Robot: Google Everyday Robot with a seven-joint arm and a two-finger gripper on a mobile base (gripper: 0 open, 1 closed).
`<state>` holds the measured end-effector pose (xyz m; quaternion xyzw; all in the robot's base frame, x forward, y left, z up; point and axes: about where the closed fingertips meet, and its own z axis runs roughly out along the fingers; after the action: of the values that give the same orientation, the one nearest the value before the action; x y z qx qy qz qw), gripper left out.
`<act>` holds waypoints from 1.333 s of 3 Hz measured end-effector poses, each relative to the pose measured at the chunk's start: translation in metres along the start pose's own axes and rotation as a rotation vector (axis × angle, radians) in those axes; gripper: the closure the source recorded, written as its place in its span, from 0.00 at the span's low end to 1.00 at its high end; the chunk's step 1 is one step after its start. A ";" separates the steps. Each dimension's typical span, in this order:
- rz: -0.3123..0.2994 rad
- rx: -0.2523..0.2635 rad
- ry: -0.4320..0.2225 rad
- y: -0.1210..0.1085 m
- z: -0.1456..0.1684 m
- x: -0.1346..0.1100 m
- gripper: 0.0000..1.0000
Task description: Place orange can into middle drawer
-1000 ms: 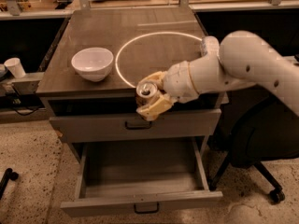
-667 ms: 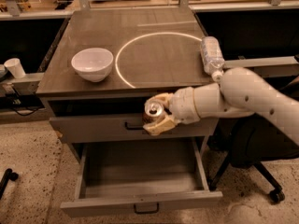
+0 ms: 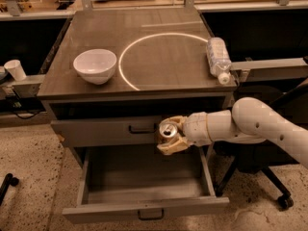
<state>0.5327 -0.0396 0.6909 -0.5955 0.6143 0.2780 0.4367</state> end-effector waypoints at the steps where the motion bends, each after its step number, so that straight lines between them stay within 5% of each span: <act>1: -0.004 -0.009 0.014 0.002 0.005 -0.001 1.00; 2: 0.020 0.016 0.062 0.006 0.016 0.023 1.00; 4: -0.048 0.079 0.167 0.010 0.052 0.088 1.00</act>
Offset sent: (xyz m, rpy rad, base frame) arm 0.0146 -0.0076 -0.0697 -0.1198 0.0073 -0.1675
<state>0.5414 -0.0370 0.5886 -0.6134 0.6446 0.1927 0.4136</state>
